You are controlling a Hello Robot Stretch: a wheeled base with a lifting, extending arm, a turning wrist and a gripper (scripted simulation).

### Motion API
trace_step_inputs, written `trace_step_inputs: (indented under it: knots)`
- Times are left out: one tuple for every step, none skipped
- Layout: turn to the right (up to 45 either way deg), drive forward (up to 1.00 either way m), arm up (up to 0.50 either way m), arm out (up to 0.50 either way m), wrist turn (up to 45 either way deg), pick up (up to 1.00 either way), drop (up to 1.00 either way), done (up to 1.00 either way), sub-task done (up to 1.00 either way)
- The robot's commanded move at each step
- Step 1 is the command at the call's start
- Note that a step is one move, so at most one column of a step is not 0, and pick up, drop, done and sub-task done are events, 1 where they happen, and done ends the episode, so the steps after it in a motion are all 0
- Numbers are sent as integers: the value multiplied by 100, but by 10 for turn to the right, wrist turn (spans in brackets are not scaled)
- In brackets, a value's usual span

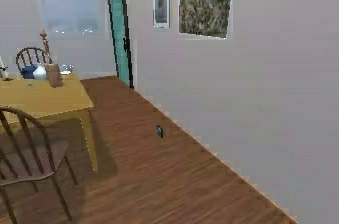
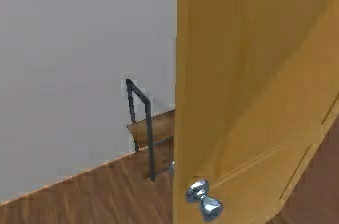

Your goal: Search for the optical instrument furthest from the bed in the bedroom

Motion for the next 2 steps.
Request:
trace_step_inputs:
  knots:
    - [-450, 0, 0, 0, 0, 0, 0, 0, 0]
    - [-300, 0, 0, 0, 0, 0, 0, 0, 0]
